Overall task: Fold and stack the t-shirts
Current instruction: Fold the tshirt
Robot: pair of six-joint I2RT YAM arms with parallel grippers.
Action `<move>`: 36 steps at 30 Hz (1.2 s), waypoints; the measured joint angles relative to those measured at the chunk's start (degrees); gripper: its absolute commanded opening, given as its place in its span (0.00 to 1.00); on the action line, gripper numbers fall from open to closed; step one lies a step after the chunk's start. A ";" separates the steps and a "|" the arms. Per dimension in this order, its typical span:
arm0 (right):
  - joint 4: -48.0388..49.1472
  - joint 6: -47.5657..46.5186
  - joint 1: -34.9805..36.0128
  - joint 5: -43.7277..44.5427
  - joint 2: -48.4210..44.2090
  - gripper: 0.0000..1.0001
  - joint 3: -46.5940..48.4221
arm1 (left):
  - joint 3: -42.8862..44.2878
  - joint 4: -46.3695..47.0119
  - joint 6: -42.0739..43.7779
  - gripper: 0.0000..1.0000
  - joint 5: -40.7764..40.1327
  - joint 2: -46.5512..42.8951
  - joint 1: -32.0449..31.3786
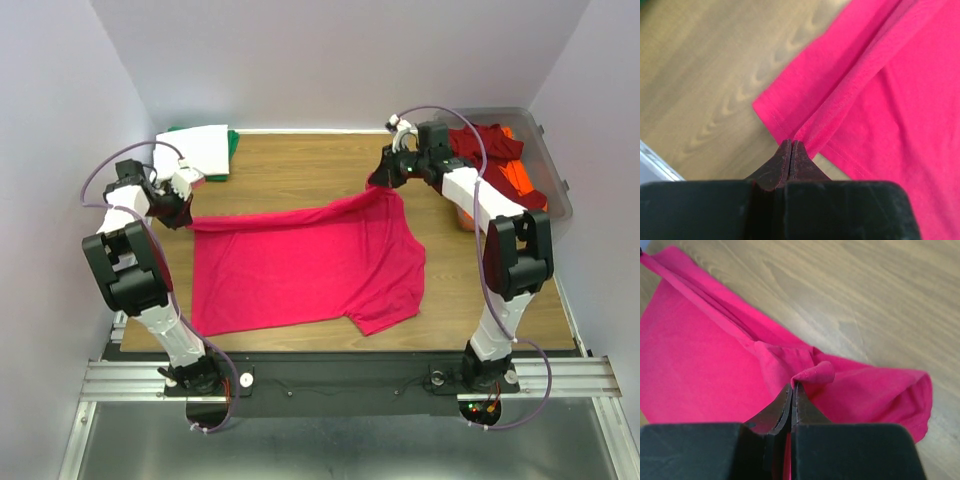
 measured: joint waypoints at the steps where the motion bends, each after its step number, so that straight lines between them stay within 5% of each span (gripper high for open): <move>1: -0.17 -0.50 0.00 -0.04 -0.35 0.01 -0.90 | -0.81 0.02 0.61 0.00 -0.22 -0.20 0.07; 12: -5.68 -7.04 0.00 -1.07 -2.03 0.00 -8.28 | -9.97 3.23 1.99 0.00 -4.04 -0.81 0.26; 29: -14.56 -13.31 0.00 -2.32 -2.27 0.01 -9.97 | -10.95 4.94 0.83 0.00 -4.76 -0.87 0.26; 32: -15.87 -14.51 0.02 -2.60 -2.84 0.19 -10.16 | -10.93 4.20 1.25 0.03 -4.74 -0.92 0.26; 33: -16.09 -14.91 0.07 -2.60 -3.06 0.38 -10.51 | -10.93 3.89 1.55 0.16 -4.76 -0.92 0.26; 36: -17.51 -15.87 0.07 -2.16 -3.30 0.47 -11.65 | -10.88 3.06 2.47 0.30 -4.92 -0.92 0.26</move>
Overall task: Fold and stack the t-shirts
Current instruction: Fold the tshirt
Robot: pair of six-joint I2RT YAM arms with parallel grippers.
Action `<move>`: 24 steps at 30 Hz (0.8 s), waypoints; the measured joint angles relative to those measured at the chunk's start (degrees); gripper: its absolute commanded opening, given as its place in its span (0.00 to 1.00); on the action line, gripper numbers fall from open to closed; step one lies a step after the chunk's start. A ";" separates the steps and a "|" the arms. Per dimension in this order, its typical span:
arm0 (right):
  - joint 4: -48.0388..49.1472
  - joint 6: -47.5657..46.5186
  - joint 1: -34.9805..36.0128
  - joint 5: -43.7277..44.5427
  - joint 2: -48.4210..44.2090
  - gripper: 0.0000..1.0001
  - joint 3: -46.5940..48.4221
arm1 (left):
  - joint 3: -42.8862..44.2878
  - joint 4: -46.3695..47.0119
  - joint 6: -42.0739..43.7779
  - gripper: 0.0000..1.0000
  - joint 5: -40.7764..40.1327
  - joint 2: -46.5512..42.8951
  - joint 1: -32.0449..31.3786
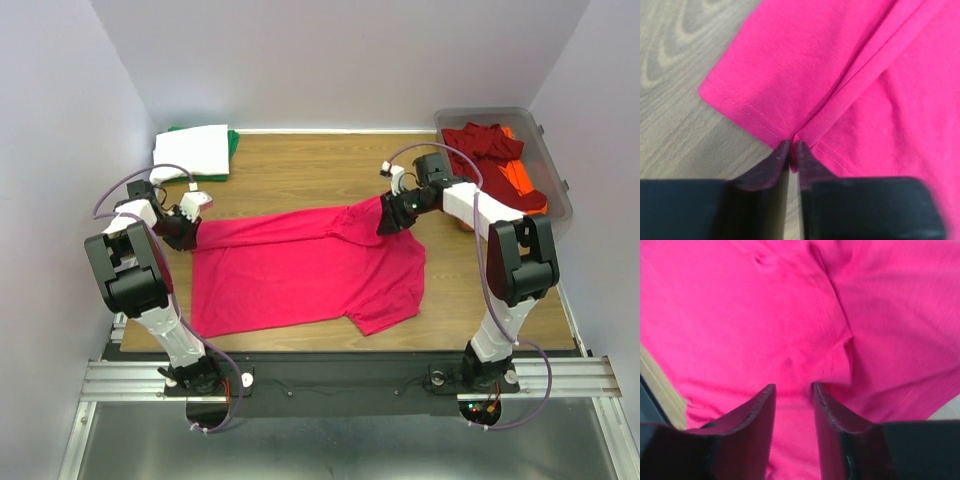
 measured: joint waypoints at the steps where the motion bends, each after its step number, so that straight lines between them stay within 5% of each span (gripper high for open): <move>1: -1.18 -0.61 0.00 0.76 0.31 0.49 -0.20 | 0.15 -0.96 0.66 0.36 -0.09 0.00 0.00; 12: -12.04 -4.31 0.00 6.43 1.86 0.52 8.61 | 10.69 -12.02 1.20 0.43 4.96 -4.24 -1.57; 24: -12.26 -2.34 -0.94 5.57 8.11 0.57 12.76 | 18.34 8.41 -30.42 0.46 14.40 2.64 -33.40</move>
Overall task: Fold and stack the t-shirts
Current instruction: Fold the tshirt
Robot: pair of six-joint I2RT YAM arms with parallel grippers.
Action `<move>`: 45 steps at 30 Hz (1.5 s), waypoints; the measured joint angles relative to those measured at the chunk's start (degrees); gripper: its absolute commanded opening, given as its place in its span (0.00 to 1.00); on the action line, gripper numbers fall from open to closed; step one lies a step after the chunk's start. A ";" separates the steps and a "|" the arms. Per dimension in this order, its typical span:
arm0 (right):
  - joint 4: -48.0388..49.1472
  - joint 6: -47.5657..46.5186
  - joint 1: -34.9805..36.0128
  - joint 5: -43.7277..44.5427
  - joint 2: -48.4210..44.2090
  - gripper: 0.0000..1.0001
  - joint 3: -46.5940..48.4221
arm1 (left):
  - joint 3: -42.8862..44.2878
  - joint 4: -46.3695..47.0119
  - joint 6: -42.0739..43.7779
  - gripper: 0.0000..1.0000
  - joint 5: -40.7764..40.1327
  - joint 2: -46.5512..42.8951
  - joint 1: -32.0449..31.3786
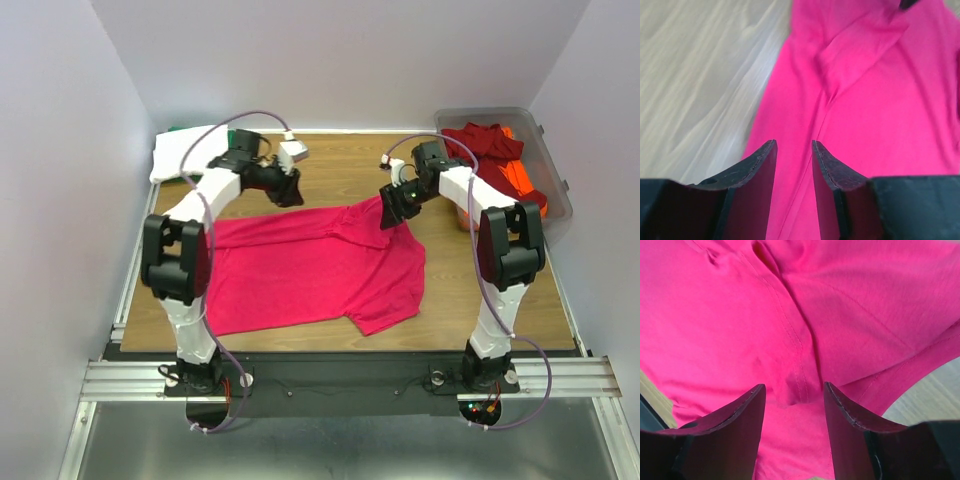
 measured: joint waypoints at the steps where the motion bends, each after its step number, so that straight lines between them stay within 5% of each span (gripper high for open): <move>1: -0.02 0.02 -0.15 -0.09 0.22 0.58 -0.17 | 0.55 1.79 -2.47 0.46 0.00 1.70 -1.68; 9: -0.22 1.77 -0.63 -1.27 0.59 0.57 -3.56 | 8.04 8.68 -14.78 0.46 -0.07 15.21 -9.68; 23: -0.50 3.72 -1.22 -3.56 0.63 0.43 -5.62 | 11.85 10.78 -19.85 0.44 -0.09 21.81 -14.25; 29: -0.61 3.67 -1.33 -3.48 0.68 0.24 -5.62 | 11.85 10.84 -20.24 0.29 -0.28 23.69 -15.28; 31: -0.66 3.58 -1.33 -3.39 0.68 0.17 -5.62 | 11.87 10.80 -20.35 0.13 -0.24 23.98 -15.45; 34: -0.68 3.13 -1.33 -3.34 0.68 0.02 -5.62 | 12.35 10.54 -20.35 0.01 0.33 23.98 -15.54; 45: -1.33 -0.74 -1.33 -4.79 -1.84 0.01 -8.57 | 6.29 10.51 -15.82 0.00 3.89 17.66 -15.72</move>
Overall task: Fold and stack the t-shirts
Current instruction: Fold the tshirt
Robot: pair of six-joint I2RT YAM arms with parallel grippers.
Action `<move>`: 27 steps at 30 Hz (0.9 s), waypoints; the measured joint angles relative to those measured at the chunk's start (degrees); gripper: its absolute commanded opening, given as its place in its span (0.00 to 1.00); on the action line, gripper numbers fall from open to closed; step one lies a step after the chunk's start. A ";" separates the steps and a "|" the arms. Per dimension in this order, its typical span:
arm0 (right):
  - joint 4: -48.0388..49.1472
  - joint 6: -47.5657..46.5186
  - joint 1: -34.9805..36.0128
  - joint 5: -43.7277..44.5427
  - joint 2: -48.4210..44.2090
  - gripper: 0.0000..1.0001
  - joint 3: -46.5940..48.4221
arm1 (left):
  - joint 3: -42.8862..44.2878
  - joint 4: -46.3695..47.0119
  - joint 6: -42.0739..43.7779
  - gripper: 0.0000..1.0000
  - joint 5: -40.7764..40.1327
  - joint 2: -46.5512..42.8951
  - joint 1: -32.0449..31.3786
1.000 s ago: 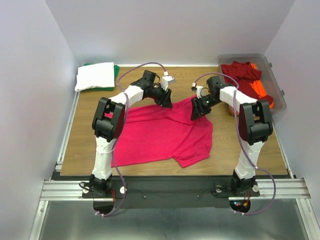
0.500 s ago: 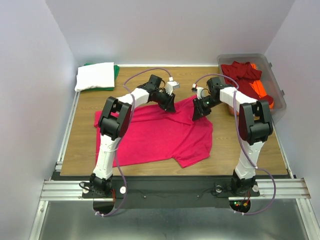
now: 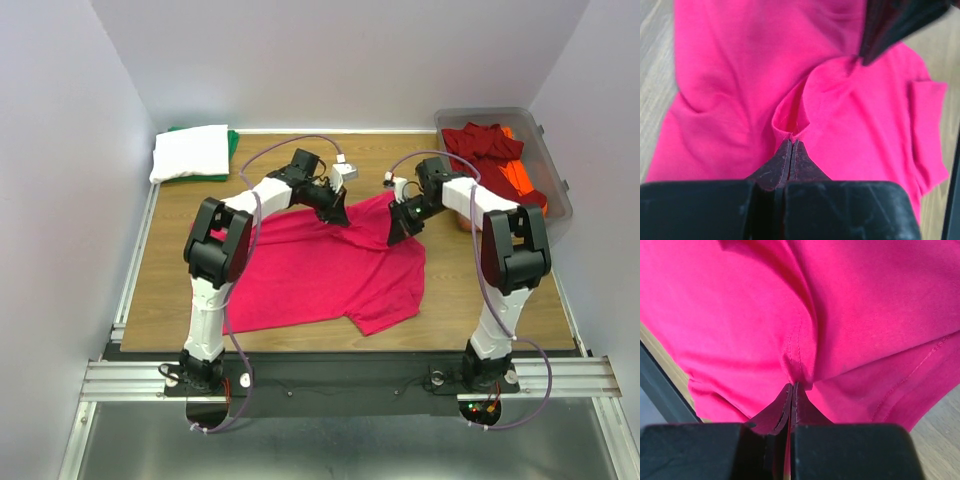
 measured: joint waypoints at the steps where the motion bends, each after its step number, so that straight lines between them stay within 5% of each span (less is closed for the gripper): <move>1: 0.00 -0.74 0.00 -0.11 -0.68 0.01 -0.55 | -1.36 -0.02 0.87 0.00 0.46 -1.51 0.00; 8: -0.35 -7.23 0.00 0.28 -5.29 0.04 -4.98 | -9.18 -0.52 9.35 0.03 1.51 -8.39 -0.90; 15: -1.68 -14.86 0.57 2.08 -8.79 0.37 -10.97 | -18.18 -3.50 22.53 0.29 -2.08 -10.93 -5.64; 20: -5.81 -18.99 0.90 3.17 -12.94 0.41 -12.20 | -22.51 -6.93 30.77 0.36 -4.94 -14.45 -7.28; 24: -8.37 -16.76 0.50 3.21 -13.40 0.45 -8.41 | -22.77 -9.51 33.03 0.40 -5.57 -18.51 -5.88; 27: -9.55 -11.67 -2.43 1.16 -7.67 0.49 2.84 | -22.60 -11.30 31.41 0.41 -3.91 -23.02 -0.59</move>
